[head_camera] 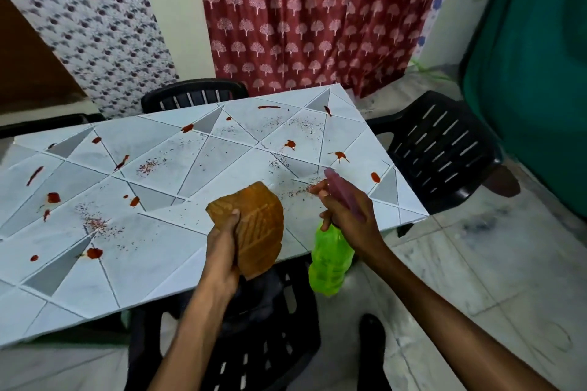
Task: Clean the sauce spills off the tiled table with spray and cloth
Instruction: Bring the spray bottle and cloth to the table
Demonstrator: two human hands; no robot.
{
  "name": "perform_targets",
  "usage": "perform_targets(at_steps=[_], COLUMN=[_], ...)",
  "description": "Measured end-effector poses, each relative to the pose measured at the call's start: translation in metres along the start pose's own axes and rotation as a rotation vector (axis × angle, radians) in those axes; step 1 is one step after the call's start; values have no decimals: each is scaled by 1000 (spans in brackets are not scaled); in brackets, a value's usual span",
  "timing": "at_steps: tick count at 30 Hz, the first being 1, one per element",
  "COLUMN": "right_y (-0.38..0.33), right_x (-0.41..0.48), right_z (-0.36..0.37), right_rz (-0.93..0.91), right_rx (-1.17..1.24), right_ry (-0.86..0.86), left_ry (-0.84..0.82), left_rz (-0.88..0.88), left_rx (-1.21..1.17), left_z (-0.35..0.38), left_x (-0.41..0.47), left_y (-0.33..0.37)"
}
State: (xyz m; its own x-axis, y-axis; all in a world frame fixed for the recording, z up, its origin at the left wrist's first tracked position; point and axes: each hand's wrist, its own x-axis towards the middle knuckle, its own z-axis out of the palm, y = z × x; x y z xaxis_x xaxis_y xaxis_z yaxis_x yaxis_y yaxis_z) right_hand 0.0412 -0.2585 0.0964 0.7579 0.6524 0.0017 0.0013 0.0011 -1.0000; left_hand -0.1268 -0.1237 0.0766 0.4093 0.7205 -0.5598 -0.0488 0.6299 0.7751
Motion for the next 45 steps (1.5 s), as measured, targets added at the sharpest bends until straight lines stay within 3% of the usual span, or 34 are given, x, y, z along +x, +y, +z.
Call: perform_targets(at_steps=[10,17,28,34,45], right_y=[-8,-17,-18,5,33], right_x=[84,130,142,137,149], right_z=[-91,-81,76,203,390], right_rz=[-13,30,-101,-165,-338], right_rx=[48,150,65,60,-56], right_ry=[-367,-500,-846,-900,-868], left_ry=[270,489,830,959,988], left_rz=[63,158,304,282,263], left_rx=[-236,-258,-249,-289,-460], left_z=[112,135,49,-15,-82], left_x=[-15,-22,-29,-12,29], left_y=[-52,-42,0,7,26])
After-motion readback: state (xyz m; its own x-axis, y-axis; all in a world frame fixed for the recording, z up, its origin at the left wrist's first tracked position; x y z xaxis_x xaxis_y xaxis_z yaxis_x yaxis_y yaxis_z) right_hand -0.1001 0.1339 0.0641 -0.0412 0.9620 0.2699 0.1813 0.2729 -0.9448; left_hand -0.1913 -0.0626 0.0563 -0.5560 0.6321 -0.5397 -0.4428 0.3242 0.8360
